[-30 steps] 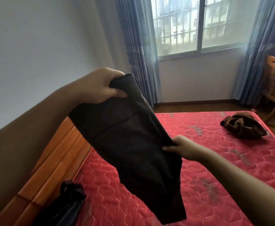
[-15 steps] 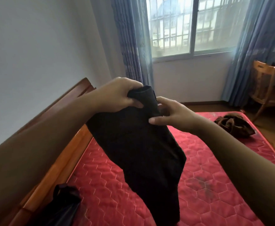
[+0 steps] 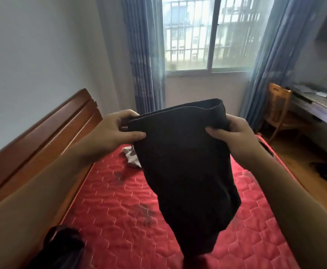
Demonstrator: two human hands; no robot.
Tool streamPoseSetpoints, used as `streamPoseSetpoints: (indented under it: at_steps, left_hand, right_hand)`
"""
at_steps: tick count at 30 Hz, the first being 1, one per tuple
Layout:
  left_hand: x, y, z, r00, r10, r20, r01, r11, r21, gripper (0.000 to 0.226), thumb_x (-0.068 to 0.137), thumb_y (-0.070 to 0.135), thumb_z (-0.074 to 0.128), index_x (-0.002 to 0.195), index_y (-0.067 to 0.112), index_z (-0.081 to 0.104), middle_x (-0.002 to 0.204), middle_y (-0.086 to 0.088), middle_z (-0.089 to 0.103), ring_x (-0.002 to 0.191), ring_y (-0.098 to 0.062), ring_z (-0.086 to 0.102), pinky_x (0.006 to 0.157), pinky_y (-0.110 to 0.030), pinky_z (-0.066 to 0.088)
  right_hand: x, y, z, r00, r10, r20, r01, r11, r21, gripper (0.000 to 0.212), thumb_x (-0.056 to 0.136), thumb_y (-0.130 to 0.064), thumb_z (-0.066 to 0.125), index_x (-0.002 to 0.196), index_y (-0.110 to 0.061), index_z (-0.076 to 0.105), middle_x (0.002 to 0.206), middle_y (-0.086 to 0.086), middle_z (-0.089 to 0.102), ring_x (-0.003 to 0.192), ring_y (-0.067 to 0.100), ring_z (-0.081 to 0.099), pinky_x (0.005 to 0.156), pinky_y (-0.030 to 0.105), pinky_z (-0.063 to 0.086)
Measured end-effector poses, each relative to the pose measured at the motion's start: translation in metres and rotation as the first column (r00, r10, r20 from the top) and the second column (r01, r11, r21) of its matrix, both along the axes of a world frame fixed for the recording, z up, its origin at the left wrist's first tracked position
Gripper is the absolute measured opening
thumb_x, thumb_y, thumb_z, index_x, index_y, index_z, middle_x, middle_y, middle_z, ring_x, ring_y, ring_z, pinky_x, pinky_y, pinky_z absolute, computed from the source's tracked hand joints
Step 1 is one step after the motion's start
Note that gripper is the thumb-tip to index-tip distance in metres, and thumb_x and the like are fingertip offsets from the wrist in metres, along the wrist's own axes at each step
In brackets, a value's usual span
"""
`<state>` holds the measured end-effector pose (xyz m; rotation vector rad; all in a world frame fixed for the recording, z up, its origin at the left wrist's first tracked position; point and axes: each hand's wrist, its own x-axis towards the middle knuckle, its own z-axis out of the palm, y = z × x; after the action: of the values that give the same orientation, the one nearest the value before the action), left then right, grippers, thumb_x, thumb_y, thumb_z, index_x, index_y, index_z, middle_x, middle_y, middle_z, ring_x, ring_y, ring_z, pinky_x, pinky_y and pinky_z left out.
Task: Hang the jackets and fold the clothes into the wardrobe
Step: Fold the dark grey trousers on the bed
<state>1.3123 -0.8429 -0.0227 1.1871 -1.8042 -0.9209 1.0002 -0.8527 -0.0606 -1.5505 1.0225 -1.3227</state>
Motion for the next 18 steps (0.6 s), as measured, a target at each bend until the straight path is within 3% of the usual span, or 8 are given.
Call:
streamPoseSetpoints:
  at_steps: [3, 7, 10, 13, 15, 18]
  left_hand:
    - [-0.012, 0.018, -0.004, 0.975, 0.0, -0.224, -0.007, 1.0, -0.03, 0.036, 0.083, 0.006, 0.072, 0.118, 0.008, 0.063, 0.104, -0.004, 0.076, 0.096, -0.019, 0.074, 0.08, -0.027, 0.06]
    - [-0.03, 0.038, 0.019, 0.899, -0.075, -0.431, -0.007, 0.982, -0.187, 0.035, 0.076, 0.021, 0.074, 0.111, 0.024, 0.069, 0.105, -0.002, 0.076, 0.101, -0.023, 0.072, 0.087, -0.036, 0.059]
    - [-0.042, 0.05, 0.046, 0.851, -0.174, -0.495, -0.005, 0.941, -0.339, 0.03, 0.072, 0.029, 0.076, 0.101, 0.037, 0.074, 0.106, 0.005, 0.076, 0.104, -0.022, 0.072, 0.085, -0.035, 0.058]
    - [-0.055, 0.049, 0.067, 0.831, -0.268, -0.487, 0.041, 0.904, -0.426, 0.035, 0.075, 0.037, 0.076, 0.109, 0.036, 0.07, 0.114, 0.009, 0.074, 0.111, -0.019, 0.07, 0.087, -0.031, 0.059]
    - [-0.068, 0.037, 0.069, 0.83, -0.272, -0.487, 0.042, 0.901, -0.432, 0.036, 0.077, 0.036, 0.074, 0.112, 0.033, 0.067, 0.115, 0.01, 0.074, 0.112, -0.018, 0.069, 0.088, -0.03, 0.059]
    - [-0.092, 0.006, 0.051, 0.818, -0.189, -0.544, -0.012, 0.939, -0.344, 0.031, 0.081, 0.019, 0.071, 0.112, 0.026, 0.068, 0.11, 0.002, 0.076, 0.107, -0.022, 0.071, 0.086, -0.033, 0.059]
  right_hand:
    - [-0.004, 0.026, 0.01, 0.995, -0.034, 0.095, 0.036, 0.999, -0.027, 0.027, 0.084, -0.011, 0.074, 0.11, -0.014, 0.075, 0.112, 0.012, 0.076, 0.108, 0.034, 0.07, 0.1, 0.057, 0.053]
    - [-0.015, 0.062, 0.038, 0.989, -0.04, 0.144, 0.062, 0.986, -0.152, 0.03, 0.075, -0.017, 0.074, 0.105, -0.02, 0.079, 0.112, 0.009, 0.076, 0.109, 0.031, 0.071, 0.097, 0.047, 0.055]
    - [-0.023, 0.086, 0.065, 0.989, -0.034, 0.143, 0.078, 0.947, -0.313, 0.026, 0.075, -0.021, 0.073, 0.098, -0.031, 0.081, 0.105, -0.002, 0.078, 0.102, 0.02, 0.073, 0.087, 0.033, 0.058]
    - [-0.035, 0.097, 0.085, 0.993, -0.075, 0.096, 0.108, 0.903, -0.417, 0.024, 0.083, -0.024, 0.072, 0.103, -0.034, 0.078, 0.108, -0.005, 0.078, 0.104, 0.019, 0.073, 0.086, 0.032, 0.058]
    - [-0.045, 0.091, 0.089, 0.99, -0.128, 0.053, 0.138, 0.895, -0.425, 0.026, 0.083, -0.03, 0.073, 0.108, -0.033, 0.076, 0.111, -0.006, 0.077, 0.106, 0.019, 0.072, 0.088, 0.034, 0.058]
    - [-0.064, 0.064, 0.079, 0.989, -0.144, 0.041, 0.149, 0.924, -0.352, 0.03, 0.082, -0.021, 0.069, 0.112, -0.023, 0.069, 0.107, -0.009, 0.077, 0.103, 0.013, 0.073, 0.084, 0.026, 0.058]
